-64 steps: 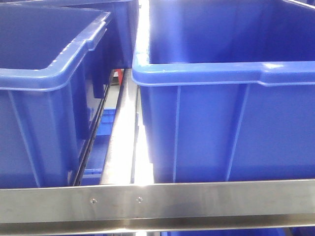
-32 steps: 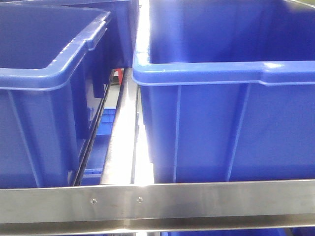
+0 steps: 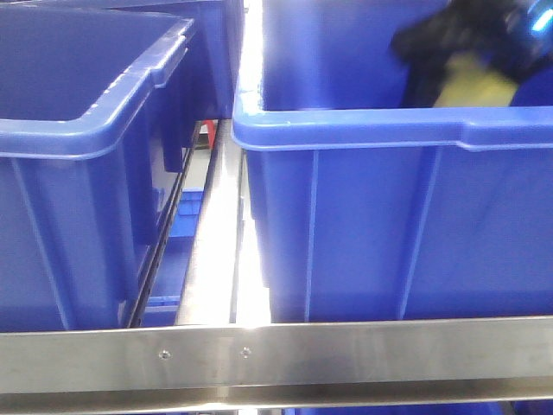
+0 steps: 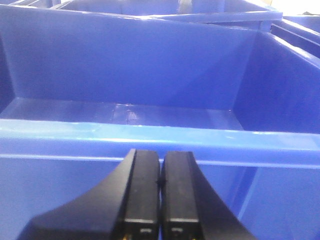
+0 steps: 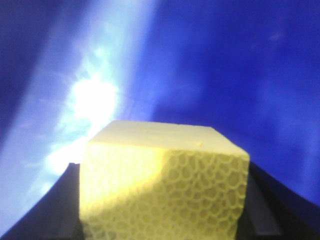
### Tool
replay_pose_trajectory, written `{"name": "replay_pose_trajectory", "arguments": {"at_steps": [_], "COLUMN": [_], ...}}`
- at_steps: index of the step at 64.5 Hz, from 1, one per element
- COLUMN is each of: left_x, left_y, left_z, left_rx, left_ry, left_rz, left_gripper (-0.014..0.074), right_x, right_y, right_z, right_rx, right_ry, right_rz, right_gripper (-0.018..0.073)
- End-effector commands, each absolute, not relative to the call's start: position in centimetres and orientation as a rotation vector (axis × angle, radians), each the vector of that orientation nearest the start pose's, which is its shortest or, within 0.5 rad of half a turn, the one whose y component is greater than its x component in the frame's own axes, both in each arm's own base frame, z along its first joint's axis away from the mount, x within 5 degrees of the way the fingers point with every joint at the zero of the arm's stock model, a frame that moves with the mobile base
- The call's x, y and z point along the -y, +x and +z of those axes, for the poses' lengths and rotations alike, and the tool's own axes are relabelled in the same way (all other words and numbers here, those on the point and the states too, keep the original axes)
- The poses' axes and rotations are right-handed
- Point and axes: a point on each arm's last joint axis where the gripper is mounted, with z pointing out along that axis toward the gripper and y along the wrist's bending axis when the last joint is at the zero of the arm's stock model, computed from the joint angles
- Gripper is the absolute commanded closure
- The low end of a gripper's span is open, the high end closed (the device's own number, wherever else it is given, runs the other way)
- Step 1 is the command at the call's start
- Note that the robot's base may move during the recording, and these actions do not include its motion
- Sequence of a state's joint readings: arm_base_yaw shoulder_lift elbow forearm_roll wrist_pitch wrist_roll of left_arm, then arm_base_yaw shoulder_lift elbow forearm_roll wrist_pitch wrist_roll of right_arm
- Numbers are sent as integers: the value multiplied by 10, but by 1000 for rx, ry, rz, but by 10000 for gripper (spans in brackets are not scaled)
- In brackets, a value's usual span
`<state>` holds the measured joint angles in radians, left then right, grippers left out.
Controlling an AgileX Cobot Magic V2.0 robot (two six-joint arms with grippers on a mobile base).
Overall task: Place yellow foam block on left shelf second layer
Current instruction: 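Open the right gripper to release the cube into the bin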
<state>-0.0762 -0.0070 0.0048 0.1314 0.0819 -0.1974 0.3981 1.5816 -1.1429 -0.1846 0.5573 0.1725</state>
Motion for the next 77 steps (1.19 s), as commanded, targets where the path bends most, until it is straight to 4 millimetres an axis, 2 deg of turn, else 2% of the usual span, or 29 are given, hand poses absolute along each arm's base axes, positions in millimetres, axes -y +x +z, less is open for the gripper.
{"name": "replay_pose_trajectory", "arguments": {"at_steps": [1, 11, 21, 25, 35, 40, 48, 56, 65, 69, 77], "left_x": [5, 5, 5, 5, 5, 5, 5, 5, 5, 5, 5], "left_y": [57, 57, 57, 57, 57, 57, 57, 57, 57, 57, 57], "left_z": [203, 203, 203, 203, 203, 203, 203, 203, 203, 203, 203], "left_rx": [-1510, -1510, -1510, -1510, -1510, -1516, -1510, -1510, -1510, -1516, -1510], "left_ry": [7, 7, 7, 7, 7, 7, 7, 7, 7, 7, 7], "left_rz": [-124, -124, -124, -124, -124, -123, -124, -124, -124, -123, -124], "left_gripper": [460, 460, 460, 460, 460, 460, 460, 460, 460, 460, 460], "right_x": [-131, -136, -138, -138, -138, -138, -136, -133, -125, -120, -108], "right_y": [329, 341, 344, 344, 344, 343, 340, 333, 315, 303, 275], "right_z": [283, 263, 258, 258, 258, 258, 260, 277, 314, 334, 362], "right_rx": [-2311, -2322, -2324, -2322, -2323, -2331, -2343, -2307, -2216, -2170, -2089], "right_ry": [-427, -440, -444, -443, -443, -444, -443, -431, -406, -392, -370], "right_rz": [96, 99, 101, 102, 102, 98, 91, 99, 118, 127, 144], "right_gripper": [251, 251, 242, 190, -92, -61, -65, -64, -33, 17, 204]}}
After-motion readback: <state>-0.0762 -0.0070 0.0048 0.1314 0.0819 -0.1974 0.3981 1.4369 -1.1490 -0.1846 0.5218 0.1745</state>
